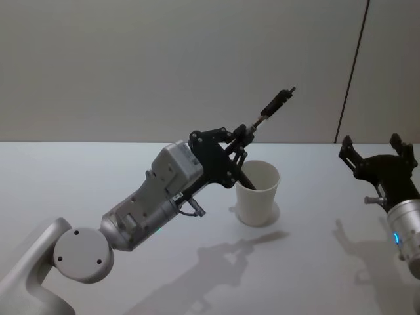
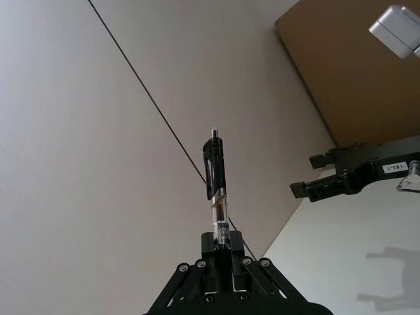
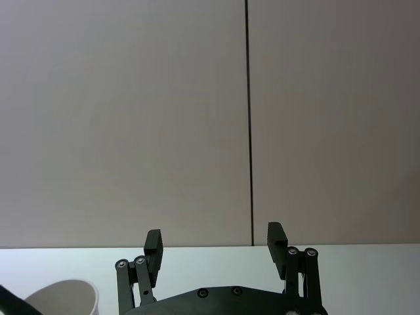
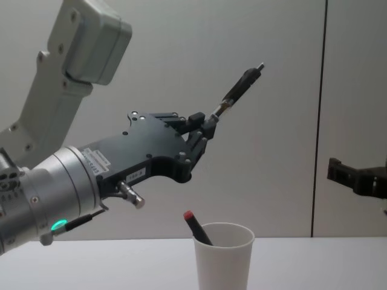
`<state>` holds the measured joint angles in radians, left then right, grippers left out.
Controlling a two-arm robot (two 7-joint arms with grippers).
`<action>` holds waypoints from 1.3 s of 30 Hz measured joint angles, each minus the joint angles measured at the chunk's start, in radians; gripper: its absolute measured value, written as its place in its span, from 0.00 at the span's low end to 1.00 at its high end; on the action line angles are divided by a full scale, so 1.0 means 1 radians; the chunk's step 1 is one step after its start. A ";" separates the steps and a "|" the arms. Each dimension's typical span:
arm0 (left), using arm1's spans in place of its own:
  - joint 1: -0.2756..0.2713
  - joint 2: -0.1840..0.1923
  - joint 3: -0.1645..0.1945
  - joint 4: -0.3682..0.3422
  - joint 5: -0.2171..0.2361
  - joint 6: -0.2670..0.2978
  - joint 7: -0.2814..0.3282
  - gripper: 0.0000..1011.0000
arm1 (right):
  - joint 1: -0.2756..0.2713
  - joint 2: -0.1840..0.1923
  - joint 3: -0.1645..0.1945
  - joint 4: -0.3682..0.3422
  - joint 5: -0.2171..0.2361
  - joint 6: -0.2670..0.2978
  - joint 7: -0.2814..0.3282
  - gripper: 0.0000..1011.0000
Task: Place the pen into the pen holder.
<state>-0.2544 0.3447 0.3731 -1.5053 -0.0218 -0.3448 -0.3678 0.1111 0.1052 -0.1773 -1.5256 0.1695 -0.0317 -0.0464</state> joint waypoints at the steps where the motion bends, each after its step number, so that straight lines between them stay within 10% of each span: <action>1: 0.000 0.000 0.000 0.000 0.000 0.000 -0.001 0.14 | -0.001 0.001 0.000 -0.002 0.003 -0.001 0.005 0.99; 18: -0.002 -0.002 0.000 0.002 0.000 -0.002 -0.006 0.14 | -0.029 0.032 0.012 -0.067 0.108 0.003 0.194 0.99; 39: -0.003 -0.002 0.000 0.003 0.000 -0.002 -0.007 0.14 | -0.032 0.073 0.032 -0.122 0.342 0.091 0.466 0.99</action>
<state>-0.2578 0.3427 0.3731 -1.5026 -0.0219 -0.3465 -0.3753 0.0794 0.1787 -0.1452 -1.6481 0.5120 0.0594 0.4192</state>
